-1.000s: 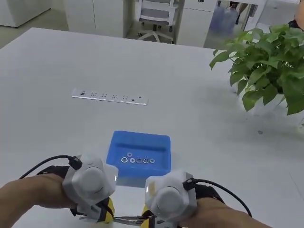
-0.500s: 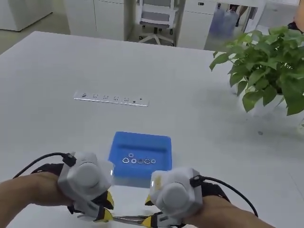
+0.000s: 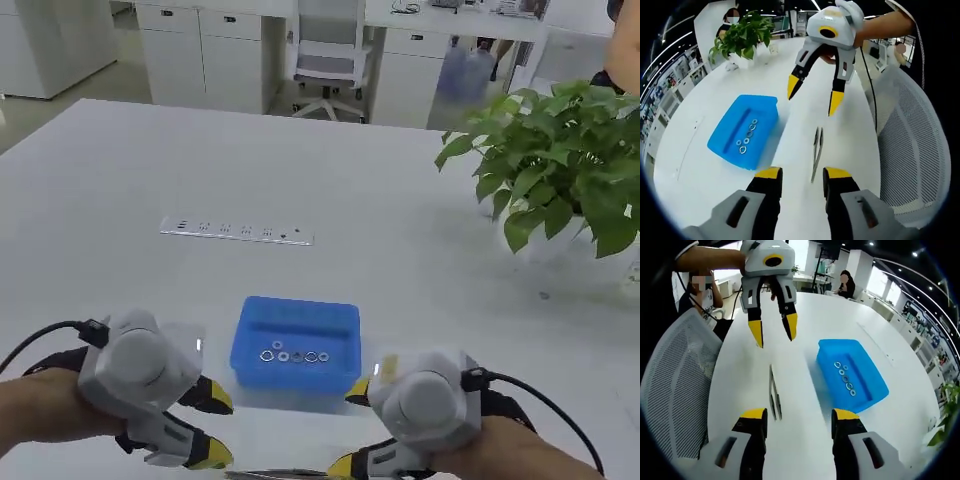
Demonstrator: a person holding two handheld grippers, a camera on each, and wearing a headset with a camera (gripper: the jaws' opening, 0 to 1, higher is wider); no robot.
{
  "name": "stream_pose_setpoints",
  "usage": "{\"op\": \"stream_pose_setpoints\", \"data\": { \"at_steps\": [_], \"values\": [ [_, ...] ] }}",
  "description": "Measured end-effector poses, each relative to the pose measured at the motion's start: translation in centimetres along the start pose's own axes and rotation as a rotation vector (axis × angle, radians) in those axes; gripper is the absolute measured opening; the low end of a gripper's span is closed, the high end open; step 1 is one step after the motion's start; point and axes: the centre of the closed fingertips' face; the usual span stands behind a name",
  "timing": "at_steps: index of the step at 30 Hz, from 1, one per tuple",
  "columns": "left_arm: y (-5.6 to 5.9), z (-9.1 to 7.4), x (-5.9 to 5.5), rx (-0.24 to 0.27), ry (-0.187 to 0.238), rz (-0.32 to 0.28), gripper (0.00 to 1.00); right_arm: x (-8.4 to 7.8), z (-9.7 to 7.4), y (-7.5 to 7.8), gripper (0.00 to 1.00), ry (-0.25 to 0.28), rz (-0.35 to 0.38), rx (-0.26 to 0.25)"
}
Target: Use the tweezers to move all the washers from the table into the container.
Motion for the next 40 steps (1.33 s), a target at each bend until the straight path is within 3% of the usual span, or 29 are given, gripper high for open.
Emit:
{"op": "stream_pose_setpoints", "data": {
  "at_steps": [4,12,18,30,40],
  "values": [
    [0.1,-1.4,1.0,0.037,0.058,-0.016,0.47,0.1,-1.9,1.3,0.62,0.041,0.052,-0.051],
    [0.4,-3.0,1.7,0.056,0.122,-0.055,0.62,-0.4,-4.6,2.4,0.77,0.081,0.121,-0.081],
    [0.0,-4.4,2.3,0.087,0.179,-0.089,0.73,-1.0,-6.1,3.0,0.87,0.100,0.151,-0.088],
    [-0.2,-5.9,2.9,0.118,0.206,-0.101,0.87,-1.8,-6.9,2.8,1.00,0.109,0.179,-0.090],
    [0.3,-6.0,2.8,0.112,0.204,-0.113,0.99,-2.1,-7.4,2.3,1.00,0.107,0.182,-0.080]
  ]
}}
Point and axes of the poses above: the centre of the closed fingertips' face, and the gripper's own axes: z roughly forward along the fingers, y roughly to its right, x roughly out of its top, and after that the axes turned 6 degrees about -x, right-handed
